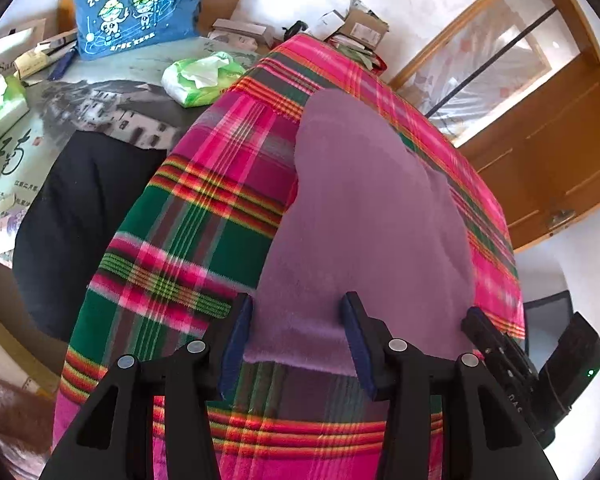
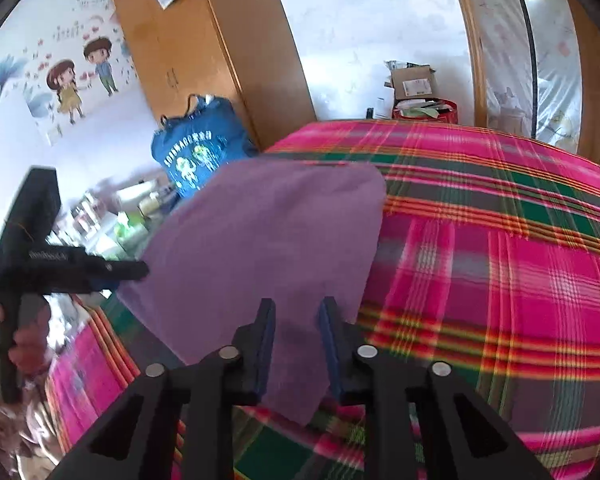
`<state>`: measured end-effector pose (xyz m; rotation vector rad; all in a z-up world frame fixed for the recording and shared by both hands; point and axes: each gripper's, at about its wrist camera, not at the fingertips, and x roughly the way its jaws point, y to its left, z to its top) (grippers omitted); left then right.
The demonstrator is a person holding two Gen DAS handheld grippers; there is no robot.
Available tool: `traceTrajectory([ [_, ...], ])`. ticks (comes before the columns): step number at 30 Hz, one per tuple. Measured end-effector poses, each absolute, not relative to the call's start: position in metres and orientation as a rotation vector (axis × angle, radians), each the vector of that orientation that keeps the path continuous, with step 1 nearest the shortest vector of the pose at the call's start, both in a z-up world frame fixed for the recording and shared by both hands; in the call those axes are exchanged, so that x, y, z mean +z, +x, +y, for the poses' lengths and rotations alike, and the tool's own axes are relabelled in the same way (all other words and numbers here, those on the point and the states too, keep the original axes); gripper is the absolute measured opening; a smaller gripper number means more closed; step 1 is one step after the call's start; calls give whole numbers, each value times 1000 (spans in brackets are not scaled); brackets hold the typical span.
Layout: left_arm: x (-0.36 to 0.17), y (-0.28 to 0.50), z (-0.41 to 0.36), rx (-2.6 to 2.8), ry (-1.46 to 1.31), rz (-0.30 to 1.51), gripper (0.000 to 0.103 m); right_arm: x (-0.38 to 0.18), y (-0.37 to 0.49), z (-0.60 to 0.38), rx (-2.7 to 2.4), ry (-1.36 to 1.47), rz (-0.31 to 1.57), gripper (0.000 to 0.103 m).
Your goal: Fold clothes
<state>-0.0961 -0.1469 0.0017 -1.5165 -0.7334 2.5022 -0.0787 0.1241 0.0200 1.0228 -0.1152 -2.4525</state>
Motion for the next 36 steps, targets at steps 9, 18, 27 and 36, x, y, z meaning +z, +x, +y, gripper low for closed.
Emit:
traceTrajectory([
  [9, -11, -84, -135, 2510, -1621, -627, 51, 16, -64, 135, -2477, 1115, -101, 19],
  [18, -4, -65, -116, 2558, -1615, -557, 49, 23, -44, 124, -2450, 1163, -114, 25],
  [27, 2, -58, -97, 2607, -1620, -505, 49, 15, -32, 107, -2387, 1244, -112, 27],
  [36, -9, -53, -77, 2647, -1694, -371, 49, -1, -27, 92, -2382, 1322, -9, 42],
])
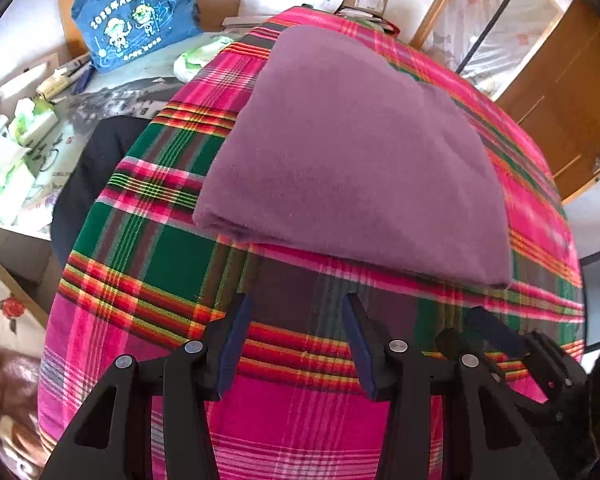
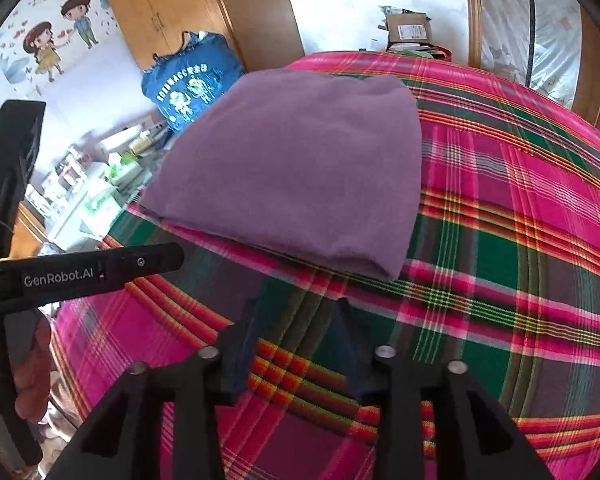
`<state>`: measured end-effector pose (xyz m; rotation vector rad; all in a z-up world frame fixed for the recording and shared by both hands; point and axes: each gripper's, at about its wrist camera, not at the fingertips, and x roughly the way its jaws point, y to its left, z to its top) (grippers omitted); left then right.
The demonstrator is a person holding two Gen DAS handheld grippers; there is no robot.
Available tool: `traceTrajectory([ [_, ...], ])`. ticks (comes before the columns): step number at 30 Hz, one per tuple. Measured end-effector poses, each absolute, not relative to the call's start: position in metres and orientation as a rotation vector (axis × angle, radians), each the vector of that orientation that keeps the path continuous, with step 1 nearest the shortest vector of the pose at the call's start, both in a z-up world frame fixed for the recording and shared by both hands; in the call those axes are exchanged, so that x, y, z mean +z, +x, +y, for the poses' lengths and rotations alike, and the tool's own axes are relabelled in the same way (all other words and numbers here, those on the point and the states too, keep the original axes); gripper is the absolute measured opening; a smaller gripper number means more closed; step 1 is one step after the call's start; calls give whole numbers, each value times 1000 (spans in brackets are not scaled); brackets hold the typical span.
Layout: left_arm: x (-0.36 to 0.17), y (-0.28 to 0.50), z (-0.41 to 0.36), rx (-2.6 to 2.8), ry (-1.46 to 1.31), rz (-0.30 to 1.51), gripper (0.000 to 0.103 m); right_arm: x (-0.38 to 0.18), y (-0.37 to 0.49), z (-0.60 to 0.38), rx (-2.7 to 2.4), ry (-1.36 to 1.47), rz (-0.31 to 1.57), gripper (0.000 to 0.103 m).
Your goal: Fold clothes
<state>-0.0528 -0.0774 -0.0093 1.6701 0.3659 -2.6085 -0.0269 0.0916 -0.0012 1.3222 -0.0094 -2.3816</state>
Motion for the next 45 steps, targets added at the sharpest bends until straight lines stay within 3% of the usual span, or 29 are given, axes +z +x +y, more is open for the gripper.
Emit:
traceTrajectory([
  [9, -11, -47, -65, -2622, 1623, 225, 49, -1, -25, 92, -2412, 1341, -14, 45],
  [19, -11, -44, -60, -2610, 1589, 203, 49, -2, -19, 85, -2457, 1343, 5, 52],
  [31, -12, -41, -54, -2616, 1552, 139, 49, -4, -17, 91, -2499, 1314, -11, 52],
  [33, -12, -42, -54, -2622, 1555, 145, 52, -4, -17, 91, -2502, 1309, -5, 53],
  [35, -14, -44, -54, -2641, 1572, 149, 63, -4, -17, 89, -2502, 1304, 1, 56],
  [45, -15, -44, -49, -2632, 1574, 114, 63, -4, -17, 90, -2497, 1289, 4, 56],
])
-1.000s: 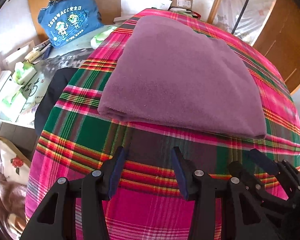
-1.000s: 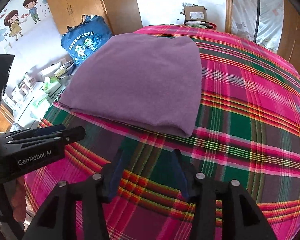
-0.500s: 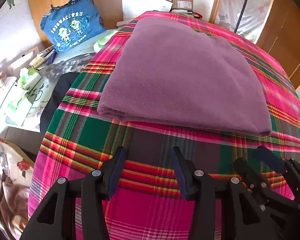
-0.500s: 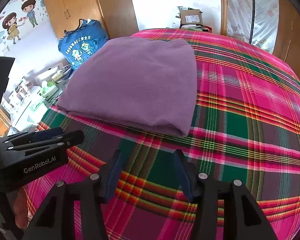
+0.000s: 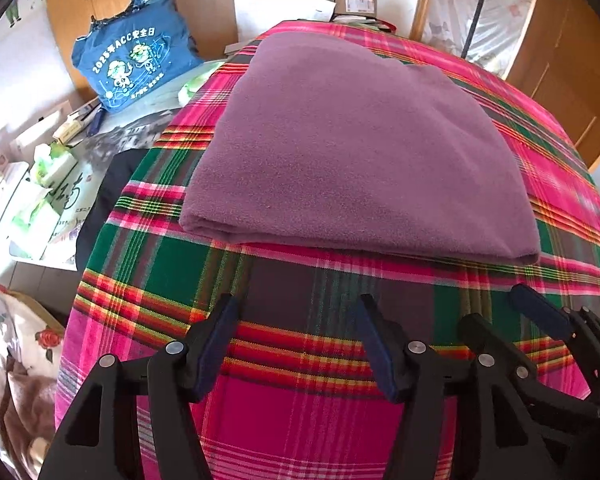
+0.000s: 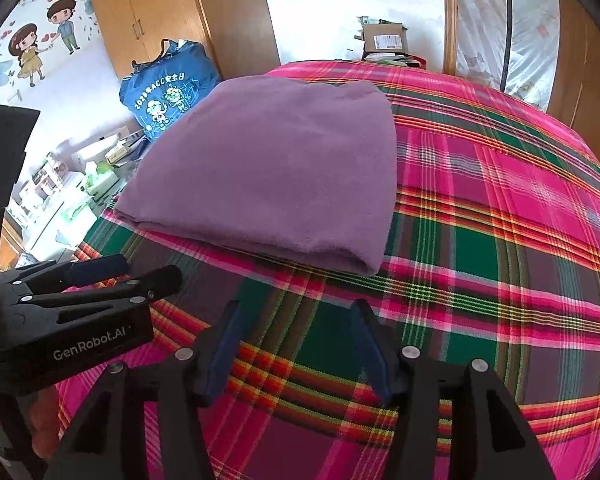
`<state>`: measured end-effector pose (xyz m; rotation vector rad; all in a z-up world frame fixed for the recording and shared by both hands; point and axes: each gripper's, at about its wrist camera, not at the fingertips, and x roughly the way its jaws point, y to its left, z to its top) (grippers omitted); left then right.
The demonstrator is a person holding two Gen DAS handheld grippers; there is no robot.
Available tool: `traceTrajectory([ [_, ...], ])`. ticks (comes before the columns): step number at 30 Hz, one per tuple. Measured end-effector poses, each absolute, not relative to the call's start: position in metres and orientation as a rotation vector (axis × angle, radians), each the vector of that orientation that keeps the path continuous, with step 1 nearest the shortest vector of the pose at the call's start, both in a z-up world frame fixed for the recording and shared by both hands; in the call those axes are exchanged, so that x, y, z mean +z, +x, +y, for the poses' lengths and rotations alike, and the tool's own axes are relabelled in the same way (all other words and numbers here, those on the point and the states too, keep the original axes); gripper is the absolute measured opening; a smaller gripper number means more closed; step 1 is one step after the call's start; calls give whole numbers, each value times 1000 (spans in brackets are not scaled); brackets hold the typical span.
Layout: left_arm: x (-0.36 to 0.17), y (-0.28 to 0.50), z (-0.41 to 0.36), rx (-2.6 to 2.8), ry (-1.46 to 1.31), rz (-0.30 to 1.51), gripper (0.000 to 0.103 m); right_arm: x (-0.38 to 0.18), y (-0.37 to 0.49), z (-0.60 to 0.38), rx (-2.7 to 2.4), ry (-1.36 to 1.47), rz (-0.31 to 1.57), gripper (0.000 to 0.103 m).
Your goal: Fold clothes
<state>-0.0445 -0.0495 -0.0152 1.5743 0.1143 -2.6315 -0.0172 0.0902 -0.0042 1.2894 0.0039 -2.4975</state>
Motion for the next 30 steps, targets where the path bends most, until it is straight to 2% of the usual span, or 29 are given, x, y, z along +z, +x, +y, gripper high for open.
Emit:
traceTrajectory([
  [30, -14, -41, -47, -2632, 1541, 116, 64, -5, -16, 95, -2552, 1268, 11, 56],
])
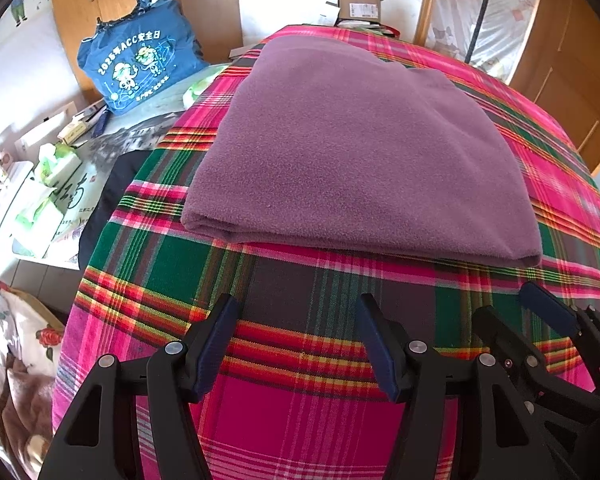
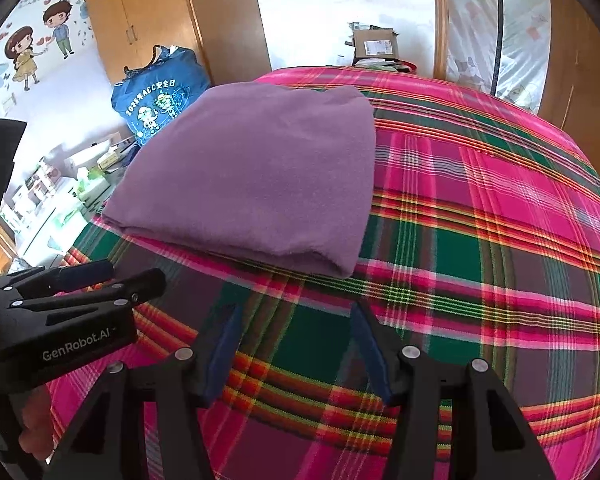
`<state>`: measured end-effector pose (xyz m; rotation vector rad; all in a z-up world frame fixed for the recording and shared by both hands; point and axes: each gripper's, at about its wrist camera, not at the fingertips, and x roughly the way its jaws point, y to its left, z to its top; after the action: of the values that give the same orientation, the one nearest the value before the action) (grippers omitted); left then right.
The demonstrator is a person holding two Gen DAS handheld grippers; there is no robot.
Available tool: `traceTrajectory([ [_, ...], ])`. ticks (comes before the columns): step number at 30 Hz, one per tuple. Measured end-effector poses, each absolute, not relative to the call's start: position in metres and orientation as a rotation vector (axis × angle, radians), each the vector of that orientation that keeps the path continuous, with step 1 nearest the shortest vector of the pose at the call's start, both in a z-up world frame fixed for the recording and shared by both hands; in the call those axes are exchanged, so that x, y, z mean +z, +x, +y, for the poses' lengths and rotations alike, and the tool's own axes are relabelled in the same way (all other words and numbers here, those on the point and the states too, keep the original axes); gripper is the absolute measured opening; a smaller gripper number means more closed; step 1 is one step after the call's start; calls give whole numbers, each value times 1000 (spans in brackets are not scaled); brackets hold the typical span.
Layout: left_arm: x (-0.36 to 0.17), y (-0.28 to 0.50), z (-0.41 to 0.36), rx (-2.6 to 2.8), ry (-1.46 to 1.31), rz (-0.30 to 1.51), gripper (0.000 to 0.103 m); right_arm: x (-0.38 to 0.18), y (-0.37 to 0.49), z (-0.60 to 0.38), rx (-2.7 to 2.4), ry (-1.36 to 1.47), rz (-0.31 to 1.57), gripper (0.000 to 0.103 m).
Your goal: Fold clothes
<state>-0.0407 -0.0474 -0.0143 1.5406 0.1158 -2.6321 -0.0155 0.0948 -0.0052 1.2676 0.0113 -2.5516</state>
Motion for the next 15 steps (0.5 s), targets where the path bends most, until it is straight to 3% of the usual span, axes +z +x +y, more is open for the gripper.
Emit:
traceTrajectory([
  [5, -14, -42, -47, -2630, 1544, 116, 64, -7, -15, 92, -2553, 1254, 33, 61],
  [15, -15, -40, -46, -2631, 1536, 116, 64, -7, -16, 91, -2554, 1250, 20, 62],
])
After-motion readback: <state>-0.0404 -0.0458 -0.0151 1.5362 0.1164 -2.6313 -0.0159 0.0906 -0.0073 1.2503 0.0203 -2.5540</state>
